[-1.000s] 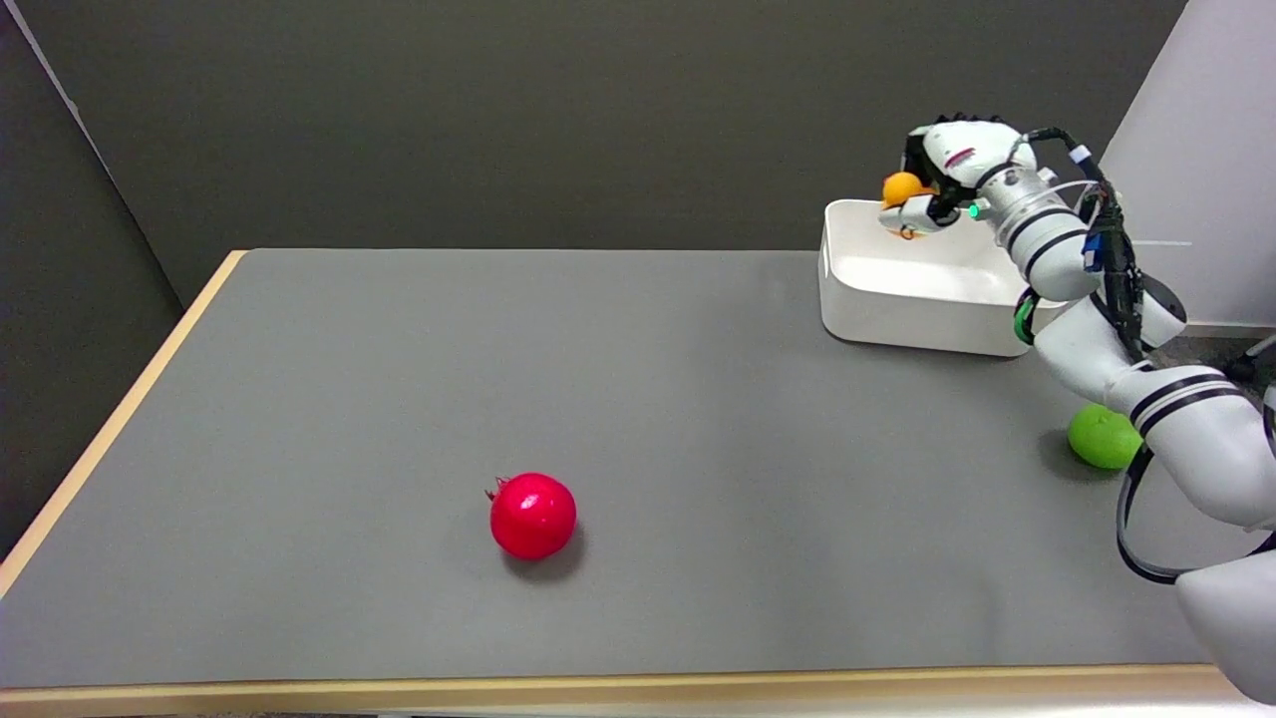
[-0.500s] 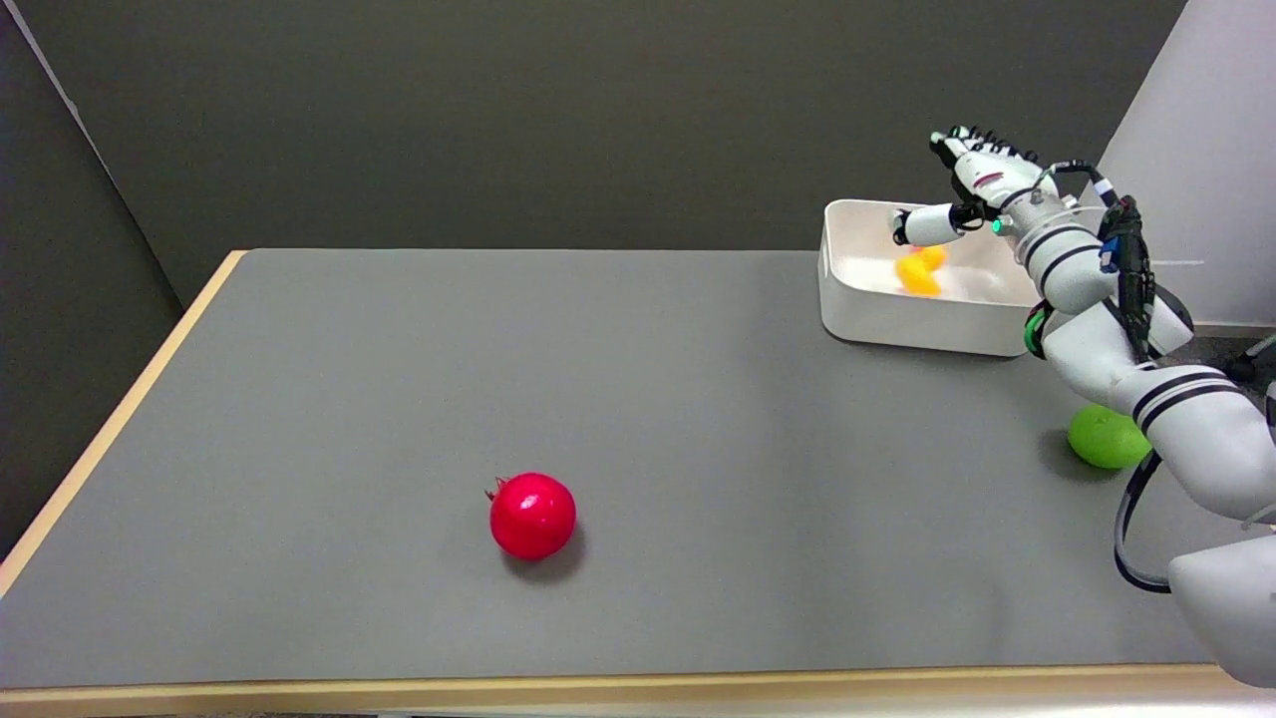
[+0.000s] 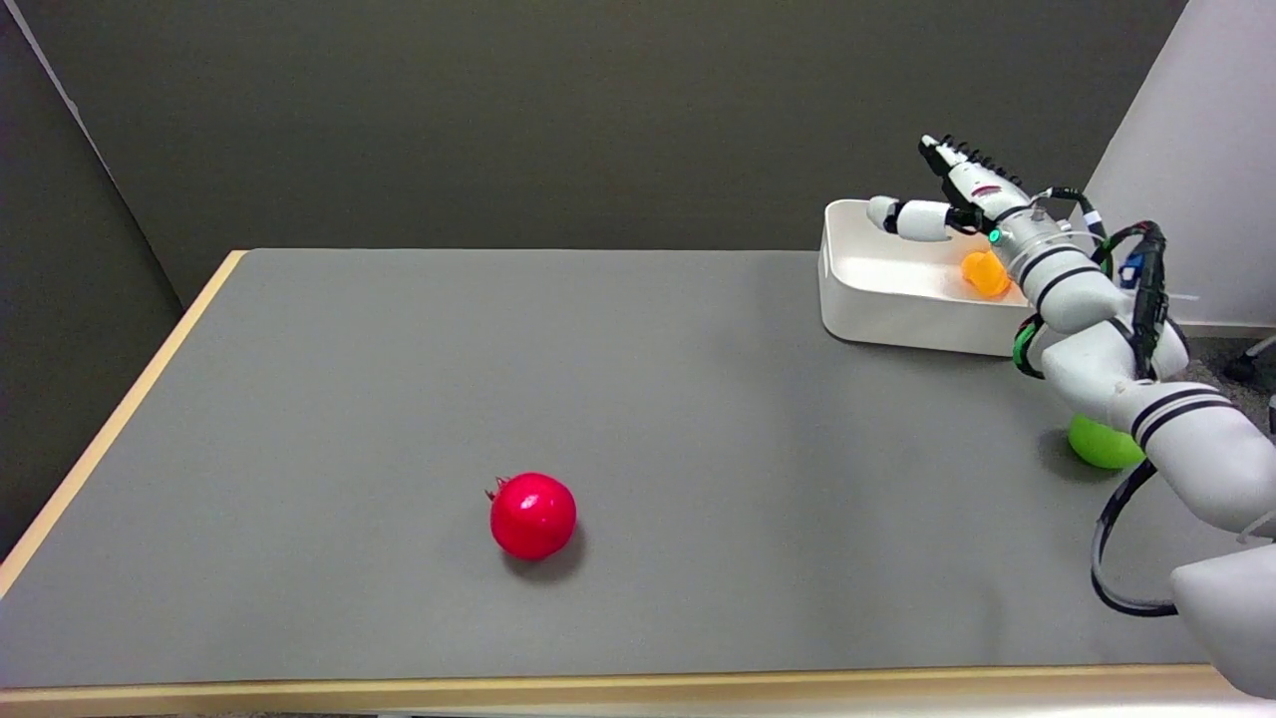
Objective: Place the yellow duck into the white box.
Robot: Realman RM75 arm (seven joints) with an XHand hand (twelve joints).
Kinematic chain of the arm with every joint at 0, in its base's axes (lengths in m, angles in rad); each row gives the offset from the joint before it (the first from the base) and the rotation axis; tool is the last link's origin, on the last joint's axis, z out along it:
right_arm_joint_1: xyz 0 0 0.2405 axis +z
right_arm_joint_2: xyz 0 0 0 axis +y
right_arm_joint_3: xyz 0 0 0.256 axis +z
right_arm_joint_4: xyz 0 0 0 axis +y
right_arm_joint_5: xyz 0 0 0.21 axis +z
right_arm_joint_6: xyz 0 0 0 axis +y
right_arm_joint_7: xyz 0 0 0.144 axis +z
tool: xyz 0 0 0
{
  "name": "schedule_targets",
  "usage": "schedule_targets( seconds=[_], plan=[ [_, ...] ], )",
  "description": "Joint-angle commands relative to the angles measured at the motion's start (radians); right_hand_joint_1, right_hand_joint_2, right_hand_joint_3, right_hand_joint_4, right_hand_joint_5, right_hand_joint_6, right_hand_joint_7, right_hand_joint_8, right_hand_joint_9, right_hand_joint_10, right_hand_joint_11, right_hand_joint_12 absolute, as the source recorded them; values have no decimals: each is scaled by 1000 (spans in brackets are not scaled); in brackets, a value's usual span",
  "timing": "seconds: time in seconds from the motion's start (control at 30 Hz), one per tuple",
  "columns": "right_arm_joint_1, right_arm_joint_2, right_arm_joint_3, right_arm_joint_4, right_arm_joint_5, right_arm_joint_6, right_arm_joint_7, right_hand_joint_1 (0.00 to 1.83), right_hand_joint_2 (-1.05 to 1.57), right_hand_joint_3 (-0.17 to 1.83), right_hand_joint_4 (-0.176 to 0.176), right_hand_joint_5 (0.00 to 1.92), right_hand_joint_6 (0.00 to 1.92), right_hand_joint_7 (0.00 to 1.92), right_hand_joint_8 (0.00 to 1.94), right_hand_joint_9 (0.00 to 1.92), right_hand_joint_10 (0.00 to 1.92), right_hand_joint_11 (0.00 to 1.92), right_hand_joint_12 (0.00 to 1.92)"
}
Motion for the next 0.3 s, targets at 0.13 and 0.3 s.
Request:
schedule_targets(
  seconds=[0.13, 0.3],
  plan=[
    [-297, -46, -1, 128, 960, 559, -245, 258, 658, 898, -27, 25, 139, -1, 34, -1, -1, -1, 222],
    [-368, -56, -11, 121, 1050, 675, -231, 264, 674, 948, -28, 40, 241, 4, 152, 3, 107, 0, 416]
  ],
)
